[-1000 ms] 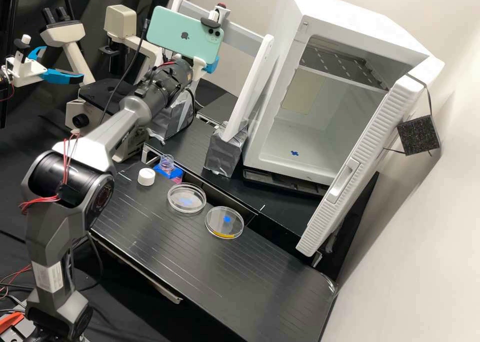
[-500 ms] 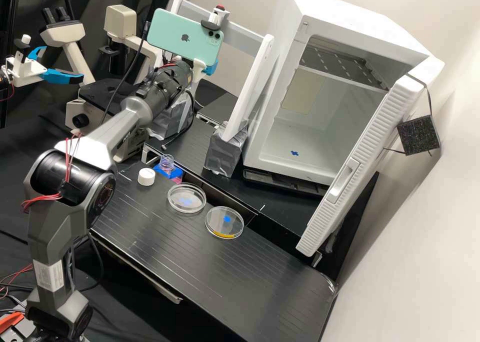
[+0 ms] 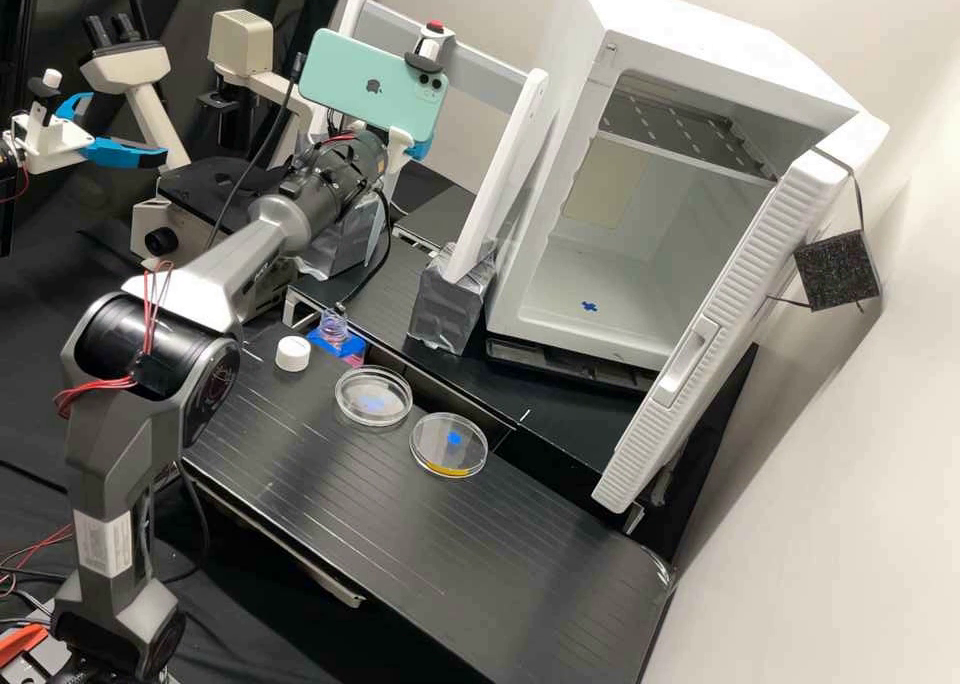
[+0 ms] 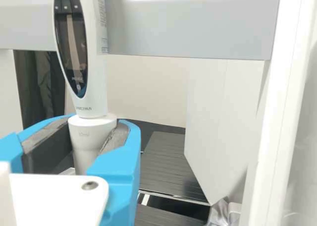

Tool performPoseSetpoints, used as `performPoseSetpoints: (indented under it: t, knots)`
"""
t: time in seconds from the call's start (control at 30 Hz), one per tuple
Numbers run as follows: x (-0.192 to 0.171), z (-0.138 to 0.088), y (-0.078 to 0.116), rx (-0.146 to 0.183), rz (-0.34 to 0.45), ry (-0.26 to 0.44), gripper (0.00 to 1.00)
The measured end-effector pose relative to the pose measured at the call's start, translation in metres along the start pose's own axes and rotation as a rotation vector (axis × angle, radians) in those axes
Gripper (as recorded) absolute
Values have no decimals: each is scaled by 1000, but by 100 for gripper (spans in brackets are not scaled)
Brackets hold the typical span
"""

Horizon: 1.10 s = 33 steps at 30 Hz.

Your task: Use the pipette

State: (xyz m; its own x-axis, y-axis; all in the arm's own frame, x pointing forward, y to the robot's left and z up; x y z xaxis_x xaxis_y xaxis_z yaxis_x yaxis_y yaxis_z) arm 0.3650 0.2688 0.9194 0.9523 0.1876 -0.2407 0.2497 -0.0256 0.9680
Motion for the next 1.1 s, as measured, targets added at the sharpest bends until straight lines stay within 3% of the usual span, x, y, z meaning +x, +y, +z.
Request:
performPoseSetpoints:
  t: [0.03, 0.07, 0.3, 0.77, 1.0, 1.1]
  knots:
    - [0, 0, 0, -4, 1, -1, 0]
    - [0, 0, 0, -8, 1, -2, 100]
    - [2, 2, -1, 7, 1, -10, 100]
    - [3, 9, -2, -10, 27, -14, 100]
    - [-30, 18, -7, -10, 90, -9, 100]
    - [-53, 19, -9, -18, 139, 37, 100]
